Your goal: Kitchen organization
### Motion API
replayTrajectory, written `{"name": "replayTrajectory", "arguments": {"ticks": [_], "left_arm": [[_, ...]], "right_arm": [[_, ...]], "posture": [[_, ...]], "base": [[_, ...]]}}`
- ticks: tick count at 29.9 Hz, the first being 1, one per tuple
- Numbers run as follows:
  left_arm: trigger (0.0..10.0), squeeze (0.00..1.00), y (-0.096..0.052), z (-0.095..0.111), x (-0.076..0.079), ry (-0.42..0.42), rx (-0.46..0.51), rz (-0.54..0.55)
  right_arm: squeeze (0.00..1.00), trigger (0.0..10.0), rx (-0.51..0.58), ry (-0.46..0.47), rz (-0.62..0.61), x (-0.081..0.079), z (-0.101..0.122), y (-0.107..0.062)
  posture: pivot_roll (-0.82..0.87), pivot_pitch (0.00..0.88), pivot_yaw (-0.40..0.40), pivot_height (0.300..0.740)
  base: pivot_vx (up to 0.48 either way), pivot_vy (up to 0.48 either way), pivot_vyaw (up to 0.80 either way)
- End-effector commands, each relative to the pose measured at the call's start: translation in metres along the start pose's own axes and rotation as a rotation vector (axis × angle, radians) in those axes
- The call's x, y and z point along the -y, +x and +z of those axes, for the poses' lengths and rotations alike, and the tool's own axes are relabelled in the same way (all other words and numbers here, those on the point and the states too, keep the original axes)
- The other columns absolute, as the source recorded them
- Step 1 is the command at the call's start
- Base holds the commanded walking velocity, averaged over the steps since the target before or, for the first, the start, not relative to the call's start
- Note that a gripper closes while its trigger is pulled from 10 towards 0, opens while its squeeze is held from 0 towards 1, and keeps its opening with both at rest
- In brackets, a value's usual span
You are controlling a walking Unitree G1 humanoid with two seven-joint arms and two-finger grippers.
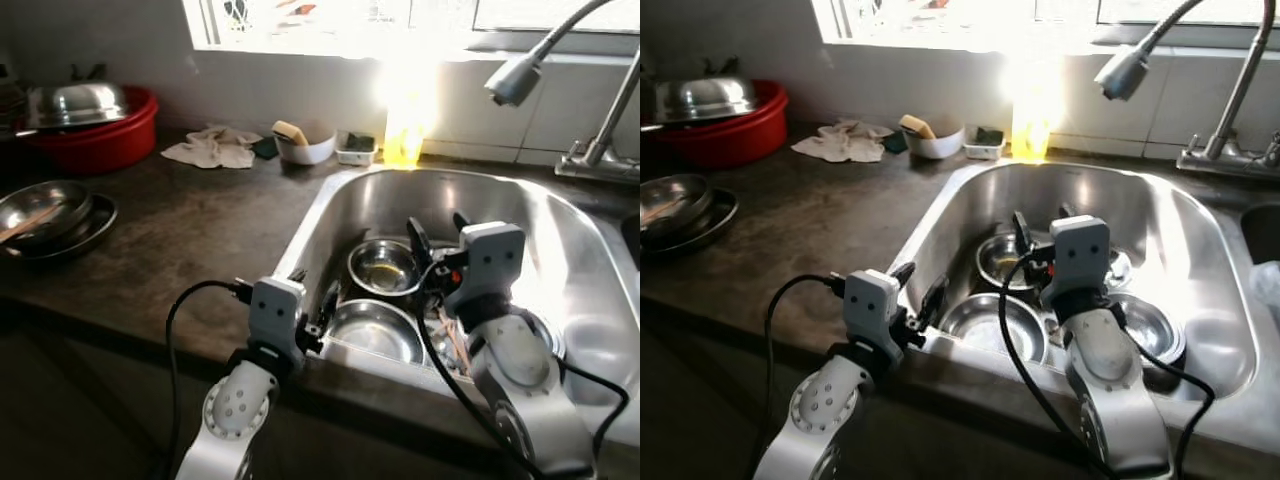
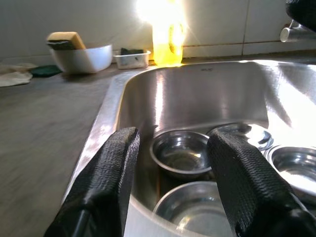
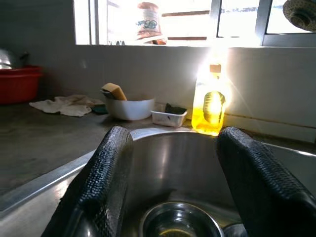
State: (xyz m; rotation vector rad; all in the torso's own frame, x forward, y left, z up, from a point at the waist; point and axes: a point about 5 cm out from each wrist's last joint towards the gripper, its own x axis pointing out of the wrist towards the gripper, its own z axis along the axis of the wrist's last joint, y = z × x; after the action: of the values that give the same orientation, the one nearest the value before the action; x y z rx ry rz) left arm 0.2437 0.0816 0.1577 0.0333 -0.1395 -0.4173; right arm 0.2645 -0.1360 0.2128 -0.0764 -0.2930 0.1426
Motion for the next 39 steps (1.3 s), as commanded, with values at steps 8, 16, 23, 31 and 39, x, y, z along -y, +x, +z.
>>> {"name": "replayTrajectory", "arguments": {"ticks": [8,16,23,31,39], "left_arm": [[10.0,0.00,0.0020,-0.0008,0.0009,0.005,-0.003,-0.003],[10.0,0.00,0.0030,-0.0010,0.0005,0.002,-0.004,0.006],[10.0,0.00,0.0039,-0.0008,-0.0009,-0.004,-0.004,0.020],[10.0,0.00,0.0045,0.0003,-0.0013,-0.017,0.001,0.035],[10.0,0.00,0.0042,-0.0003,-0.0029,-0.018,-0.008,0.044]], "right_arm": [[0.00,10.0,-0.003,0.003,-0.010,0.0006,0.0008,0.0011],[0.00,10.0,0.005,0.004,-0.012,-0.0003,0.0031,0.0032],[0.00,10.0,0.010,-0.015,0.000,-0.0026,0.0041,0.0048],[0.00,10.0,0.001,-0.010,0.008,-0.0043,0.0026,0.0060],[0.00,10.0,-0.007,0.002,0.002,-0.0046,0.0006,0.0071]], "posture": [[0.07,0.019,0.037,0.740],[0.07,0.025,0.034,0.740],[0.07,0.026,0.036,0.740],[0.07,0.028,0.033,0.740],[0.08,0.028,0.034,0.740]], "base": [[0.000,0.000,0.00],[0.000,0.000,0.00],[0.000,0.000,0.34],[0.000,0.000,0.80],[0.000,0.155,0.80]]}}
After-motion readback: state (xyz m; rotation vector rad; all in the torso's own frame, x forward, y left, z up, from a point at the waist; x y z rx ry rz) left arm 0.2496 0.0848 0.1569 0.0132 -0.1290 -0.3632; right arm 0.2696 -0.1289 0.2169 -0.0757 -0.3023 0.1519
